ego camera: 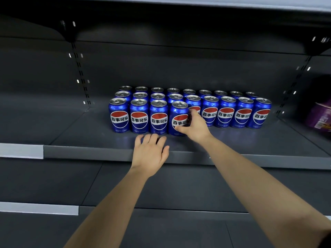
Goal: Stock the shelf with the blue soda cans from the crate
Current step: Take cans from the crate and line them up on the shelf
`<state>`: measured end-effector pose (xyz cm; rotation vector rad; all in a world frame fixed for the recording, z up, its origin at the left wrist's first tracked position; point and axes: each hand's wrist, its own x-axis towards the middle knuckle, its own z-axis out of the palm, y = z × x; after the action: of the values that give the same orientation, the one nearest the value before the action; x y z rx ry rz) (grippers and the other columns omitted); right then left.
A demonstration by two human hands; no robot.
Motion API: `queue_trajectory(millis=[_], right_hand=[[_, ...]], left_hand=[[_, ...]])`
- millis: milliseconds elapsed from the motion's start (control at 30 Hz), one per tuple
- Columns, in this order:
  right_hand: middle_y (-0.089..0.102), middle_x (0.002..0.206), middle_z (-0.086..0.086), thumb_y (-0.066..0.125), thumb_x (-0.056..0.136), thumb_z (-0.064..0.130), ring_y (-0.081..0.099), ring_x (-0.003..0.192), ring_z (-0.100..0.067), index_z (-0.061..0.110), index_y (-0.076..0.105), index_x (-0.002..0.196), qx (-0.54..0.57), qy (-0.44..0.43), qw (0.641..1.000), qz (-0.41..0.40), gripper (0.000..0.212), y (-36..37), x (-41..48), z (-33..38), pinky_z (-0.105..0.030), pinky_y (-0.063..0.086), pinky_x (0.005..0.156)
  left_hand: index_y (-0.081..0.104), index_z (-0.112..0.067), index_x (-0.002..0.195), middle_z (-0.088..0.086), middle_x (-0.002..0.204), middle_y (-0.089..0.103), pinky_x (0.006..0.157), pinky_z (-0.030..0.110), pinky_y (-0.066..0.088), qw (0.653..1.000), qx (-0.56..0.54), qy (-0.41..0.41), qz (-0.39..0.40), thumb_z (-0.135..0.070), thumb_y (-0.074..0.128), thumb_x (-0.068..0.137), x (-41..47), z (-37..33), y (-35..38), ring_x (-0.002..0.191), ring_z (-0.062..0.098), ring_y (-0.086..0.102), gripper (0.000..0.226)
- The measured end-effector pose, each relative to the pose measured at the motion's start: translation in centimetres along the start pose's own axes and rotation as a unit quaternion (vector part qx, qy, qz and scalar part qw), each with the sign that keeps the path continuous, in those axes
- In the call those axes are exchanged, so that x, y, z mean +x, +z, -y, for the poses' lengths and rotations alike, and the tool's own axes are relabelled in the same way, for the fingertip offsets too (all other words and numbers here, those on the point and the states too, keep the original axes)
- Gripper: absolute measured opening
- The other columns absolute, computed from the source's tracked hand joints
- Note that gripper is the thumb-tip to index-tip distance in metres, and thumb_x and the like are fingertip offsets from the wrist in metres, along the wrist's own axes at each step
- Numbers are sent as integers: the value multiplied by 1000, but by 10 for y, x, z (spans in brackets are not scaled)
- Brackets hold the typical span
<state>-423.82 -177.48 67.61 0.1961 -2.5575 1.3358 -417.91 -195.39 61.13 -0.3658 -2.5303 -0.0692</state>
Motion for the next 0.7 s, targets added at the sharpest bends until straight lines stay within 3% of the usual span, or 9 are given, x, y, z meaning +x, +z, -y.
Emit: queue_trajectory(millis=[333,533,700], right_hand=[[59,129,-1,86,71,22,57,117,-16,15,43,133,12,20,999,-26,75,6,4,-1,-24,46,91],[59,131,-2,86,71,25,57,118,-17,15,42,132,7,24,999,-41,76,12,4,-3,-32,49,97],[59,130,-3,86,70,26,57,118,-17,15,43,129,11,27,998,-60,74,17,3,-4,-31,49,95]], left_hand=[[64,-19,113,1,99,63,95,43,32,1000,2,0,-12,-40,28,93,0,-1,1,94,24,57,46],[64,-19,113,2,99,63,94,43,31,1000,9,2,-8,-40,28,93,0,-1,0,93,23,57,46],[63,-19,113,2,99,63,95,42,30,1000,13,2,-7,-40,28,93,1,-1,2,92,24,56,46]])
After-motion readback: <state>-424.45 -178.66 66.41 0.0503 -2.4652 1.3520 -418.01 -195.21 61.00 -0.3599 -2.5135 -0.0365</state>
